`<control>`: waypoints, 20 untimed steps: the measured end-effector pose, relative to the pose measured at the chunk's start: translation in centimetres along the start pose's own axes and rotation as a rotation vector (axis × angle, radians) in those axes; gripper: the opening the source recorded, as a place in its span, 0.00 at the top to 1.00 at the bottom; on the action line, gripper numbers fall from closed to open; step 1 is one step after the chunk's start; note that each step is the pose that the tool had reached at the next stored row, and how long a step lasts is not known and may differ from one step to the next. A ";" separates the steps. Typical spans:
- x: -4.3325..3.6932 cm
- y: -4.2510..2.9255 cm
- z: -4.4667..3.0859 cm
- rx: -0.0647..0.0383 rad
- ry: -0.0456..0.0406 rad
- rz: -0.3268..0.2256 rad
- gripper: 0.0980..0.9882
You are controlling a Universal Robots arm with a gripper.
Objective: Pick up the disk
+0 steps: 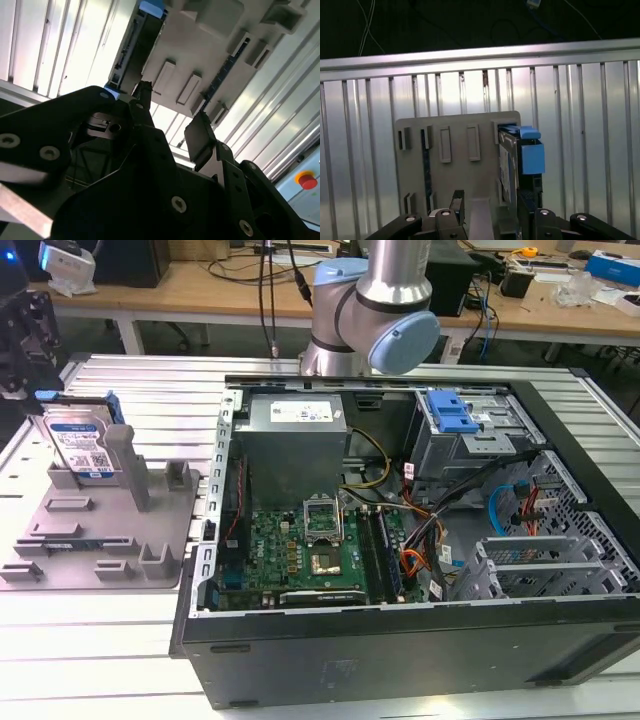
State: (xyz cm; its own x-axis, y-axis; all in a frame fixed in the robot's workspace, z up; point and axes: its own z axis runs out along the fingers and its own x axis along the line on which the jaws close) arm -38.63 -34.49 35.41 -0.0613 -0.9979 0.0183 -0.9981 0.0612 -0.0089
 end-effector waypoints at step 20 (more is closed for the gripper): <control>-3.66 3.21 0.86 0.005 0.0005 -0.016 0.50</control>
State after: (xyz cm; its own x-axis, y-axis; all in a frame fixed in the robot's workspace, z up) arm -41.61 -30.65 34.46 -0.0453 -0.9988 0.0189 -0.9989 0.0450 -0.0138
